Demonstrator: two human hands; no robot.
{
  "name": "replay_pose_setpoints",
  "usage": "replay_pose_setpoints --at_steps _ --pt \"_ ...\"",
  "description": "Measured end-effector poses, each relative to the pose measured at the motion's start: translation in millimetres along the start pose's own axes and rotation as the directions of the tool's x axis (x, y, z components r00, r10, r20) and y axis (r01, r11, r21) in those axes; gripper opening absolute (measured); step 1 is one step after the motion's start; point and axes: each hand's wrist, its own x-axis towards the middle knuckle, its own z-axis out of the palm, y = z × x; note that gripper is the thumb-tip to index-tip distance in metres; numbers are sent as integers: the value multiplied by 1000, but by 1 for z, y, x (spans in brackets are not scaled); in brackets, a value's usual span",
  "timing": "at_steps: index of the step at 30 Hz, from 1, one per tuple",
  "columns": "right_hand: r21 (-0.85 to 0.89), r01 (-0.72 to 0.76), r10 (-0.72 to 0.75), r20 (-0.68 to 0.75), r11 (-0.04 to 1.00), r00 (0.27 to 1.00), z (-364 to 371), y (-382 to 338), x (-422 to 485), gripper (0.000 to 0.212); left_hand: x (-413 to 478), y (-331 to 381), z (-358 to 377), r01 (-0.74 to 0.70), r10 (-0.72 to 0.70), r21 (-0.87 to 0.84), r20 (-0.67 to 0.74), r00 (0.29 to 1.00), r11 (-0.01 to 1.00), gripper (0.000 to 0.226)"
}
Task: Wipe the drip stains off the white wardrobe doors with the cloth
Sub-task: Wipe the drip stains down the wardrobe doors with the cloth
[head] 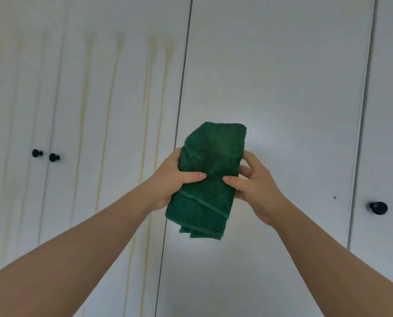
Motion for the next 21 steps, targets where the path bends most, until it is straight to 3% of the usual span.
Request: replay_pose_setpoints --at_steps 4,6,8,10,12,14,16,18,21 --pt "-70 148 -148 3 986 989 35 -33 39 35 17 38 -48 -96 93 68 43 995 993 65" --pt "-55 163 -163 13 985 987 52 -41 58 26 24 54 -72 -107 105 52 45 993 993 45" --pt "-39 89 -88 32 995 996 70 -44 76 23 30 67 -93 -127 127 10 10 992 992 14" --pt "-53 -31 34 72 998 997 97 -42 97 24 40 76 -125 -153 153 12 -28 988 988 27" --pt "85 -143 131 130 986 983 121 -42 115 24 50 81 -151 -165 166 25 -54 985 986 31" --pt "361 -226 184 148 905 972 139 -43 129 30 61 85 -173 -162 157 -33 -122 980 986 30" --pt "486 -244 196 148 839 969 156 -46 143 51 75 90 -189 -185 167 -78 -201 965 980 30" --pt "400 -264 217 160 877 963 177 -49 156 62 88 97 -197 -244 232 -33 -211 950 969 32" --pt "222 -255 249 54 941 967 197 -56 176 33 104 107 -200 -299 299 19 -144 943 954 33"
